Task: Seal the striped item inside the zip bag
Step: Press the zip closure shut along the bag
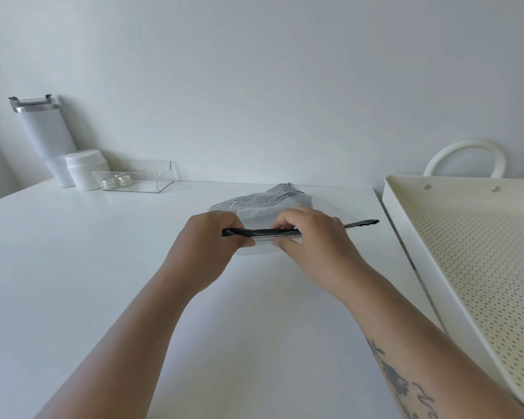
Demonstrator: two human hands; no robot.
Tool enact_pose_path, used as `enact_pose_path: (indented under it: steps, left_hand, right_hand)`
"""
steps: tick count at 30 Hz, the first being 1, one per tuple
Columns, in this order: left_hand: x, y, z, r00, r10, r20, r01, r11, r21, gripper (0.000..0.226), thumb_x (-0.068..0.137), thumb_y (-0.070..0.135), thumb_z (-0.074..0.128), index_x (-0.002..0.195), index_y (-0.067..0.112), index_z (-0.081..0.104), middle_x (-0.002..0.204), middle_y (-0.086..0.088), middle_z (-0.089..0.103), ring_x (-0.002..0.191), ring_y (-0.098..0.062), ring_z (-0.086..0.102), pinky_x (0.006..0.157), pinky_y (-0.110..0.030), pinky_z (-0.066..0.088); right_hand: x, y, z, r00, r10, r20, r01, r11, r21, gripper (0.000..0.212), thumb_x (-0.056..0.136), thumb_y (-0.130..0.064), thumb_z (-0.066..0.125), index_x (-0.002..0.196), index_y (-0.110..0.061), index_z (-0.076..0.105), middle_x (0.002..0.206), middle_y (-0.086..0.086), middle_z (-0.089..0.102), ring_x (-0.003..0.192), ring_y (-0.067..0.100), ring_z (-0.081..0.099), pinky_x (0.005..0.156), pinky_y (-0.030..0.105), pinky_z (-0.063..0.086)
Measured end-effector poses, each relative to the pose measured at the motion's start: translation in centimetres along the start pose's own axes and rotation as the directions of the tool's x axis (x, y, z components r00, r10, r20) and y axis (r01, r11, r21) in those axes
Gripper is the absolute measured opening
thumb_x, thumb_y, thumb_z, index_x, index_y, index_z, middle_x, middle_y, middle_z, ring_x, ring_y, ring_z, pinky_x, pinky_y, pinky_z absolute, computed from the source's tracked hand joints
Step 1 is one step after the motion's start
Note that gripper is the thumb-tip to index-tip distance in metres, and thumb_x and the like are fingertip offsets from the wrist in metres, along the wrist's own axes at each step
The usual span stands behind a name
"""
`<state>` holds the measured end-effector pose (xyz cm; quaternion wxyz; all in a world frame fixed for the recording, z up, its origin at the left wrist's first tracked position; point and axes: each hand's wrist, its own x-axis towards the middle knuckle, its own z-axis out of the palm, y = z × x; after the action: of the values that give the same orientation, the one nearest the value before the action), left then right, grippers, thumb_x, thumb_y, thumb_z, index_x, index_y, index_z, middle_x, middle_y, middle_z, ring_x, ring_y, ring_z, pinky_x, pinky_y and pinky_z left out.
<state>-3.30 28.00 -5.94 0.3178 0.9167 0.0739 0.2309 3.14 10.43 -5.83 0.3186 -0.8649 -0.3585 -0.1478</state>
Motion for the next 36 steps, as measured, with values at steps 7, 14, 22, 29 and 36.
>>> enact_pose_path:
  steps: [7,14,22,29,36]
  left_hand:
    - [-0.1,0.1,-0.3,0.999,0.032,0.008,-0.030,0.994,-0.107,0.010,0.074,0.027,0.081,0.073,0.030,0.071,0.063,0.015,0.066,0.046,0.001,0.049,0.046,-0.007,0.036]
    - [0.1,-0.2,-0.5,0.999,-0.046,-0.022,0.043,0.991,-0.128,0.013,0.075,0.026,0.080,0.066,0.024,0.071,0.047,0.013,0.054,0.035,-0.005,0.036,0.034,-0.012,0.026]
    - [0.1,-0.3,-0.9,0.997,0.000,-0.076,-0.013,0.985,-0.175,0.011,0.071,0.030,0.082,0.067,0.031,0.071,0.068,0.026,0.067,0.048,0.009,0.052,0.047,-0.002,0.035]
    - [0.2,-0.9,-0.7,0.997,-0.053,-0.057,0.045,0.989,-0.142,0.013,0.081,0.029,0.075,0.070,0.025,0.069,0.075,0.026,0.067,0.041,-0.008,0.038,0.037,-0.011,0.028]
    - [-0.3,0.3,0.0,1.000,0.014,-0.020,-0.017,0.986,-0.164,0.015,0.080,0.029,0.075,0.067,0.031,0.069,0.059,0.025,0.063,0.037,0.007,0.044,0.037,-0.006,0.030]
  right_hand:
    - [0.2,0.3,0.7,0.997,0.047,-0.063,-0.046,0.999,0.023,0.011,0.087,-0.022,0.066,0.077,-0.019,0.063,0.068,-0.011,0.050,0.067,0.016,0.046,0.067,0.027,0.027]
    - [0.1,0.8,0.3,0.994,0.105,-0.024,-0.102,0.988,0.118,0.009,0.082,-0.024,0.071,0.076,-0.023,0.064,0.069,-0.012,0.059,0.067,0.012,0.053,0.066,0.033,0.039]
    - [0.3,1.2,0.2,0.981,0.184,-0.057,-0.174,0.975,0.139,0.028,0.080,-0.021,0.074,0.062,-0.015,0.054,0.058,-0.007,0.047,0.054,0.016,0.040,0.051,0.031,0.031]
    - [0.0,1.6,0.2,0.986,0.141,-0.093,-0.136,0.989,0.055,0.023,0.085,-0.025,0.070,0.067,-0.018,0.057,0.064,-0.009,0.048,0.060,0.019,0.047,0.056,0.031,0.031]
    - [0.2,0.1,0.4,0.995,-0.024,-0.096,0.034,0.994,0.103,0.007,0.084,-0.018,0.069,0.081,-0.023,0.068,0.074,-0.014,0.056,0.073,0.014,0.052,0.068,0.035,0.045]
